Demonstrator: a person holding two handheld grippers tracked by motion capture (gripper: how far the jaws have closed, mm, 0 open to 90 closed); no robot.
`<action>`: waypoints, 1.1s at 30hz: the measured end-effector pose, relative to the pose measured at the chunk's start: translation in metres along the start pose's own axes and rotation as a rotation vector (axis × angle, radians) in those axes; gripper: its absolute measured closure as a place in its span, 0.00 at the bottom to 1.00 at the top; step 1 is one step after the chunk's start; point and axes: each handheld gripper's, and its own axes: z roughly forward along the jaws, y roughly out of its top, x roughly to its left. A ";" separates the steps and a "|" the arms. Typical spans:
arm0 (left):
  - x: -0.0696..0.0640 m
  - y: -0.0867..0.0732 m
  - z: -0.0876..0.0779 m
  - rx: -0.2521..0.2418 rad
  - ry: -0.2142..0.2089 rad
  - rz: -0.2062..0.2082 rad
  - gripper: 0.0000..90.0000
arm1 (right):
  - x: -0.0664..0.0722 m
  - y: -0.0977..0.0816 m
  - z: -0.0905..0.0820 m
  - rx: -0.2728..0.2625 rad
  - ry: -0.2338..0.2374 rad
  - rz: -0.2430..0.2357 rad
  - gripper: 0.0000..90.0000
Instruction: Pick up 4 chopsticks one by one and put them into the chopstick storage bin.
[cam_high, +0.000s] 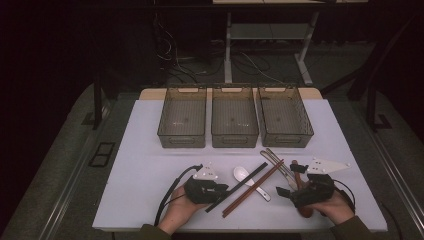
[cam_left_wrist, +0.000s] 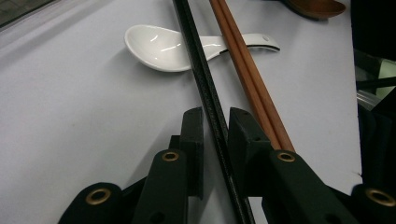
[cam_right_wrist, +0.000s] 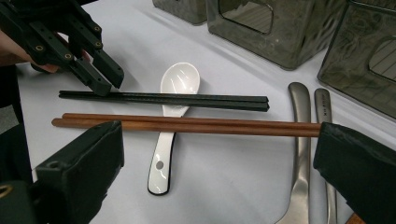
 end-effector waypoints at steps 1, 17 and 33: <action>0.000 0.000 0.000 0.001 0.000 0.000 0.84 | 0.000 0.000 0.000 0.001 0.000 0.000 0.02; 0.001 -0.001 0.003 0.004 0.037 -0.017 0.85 | 0.001 0.000 0.000 0.003 0.002 0.000 0.02; 0.002 -0.002 0.007 0.011 0.080 -0.041 0.94 | 0.001 0.000 0.000 0.004 0.002 0.000 0.02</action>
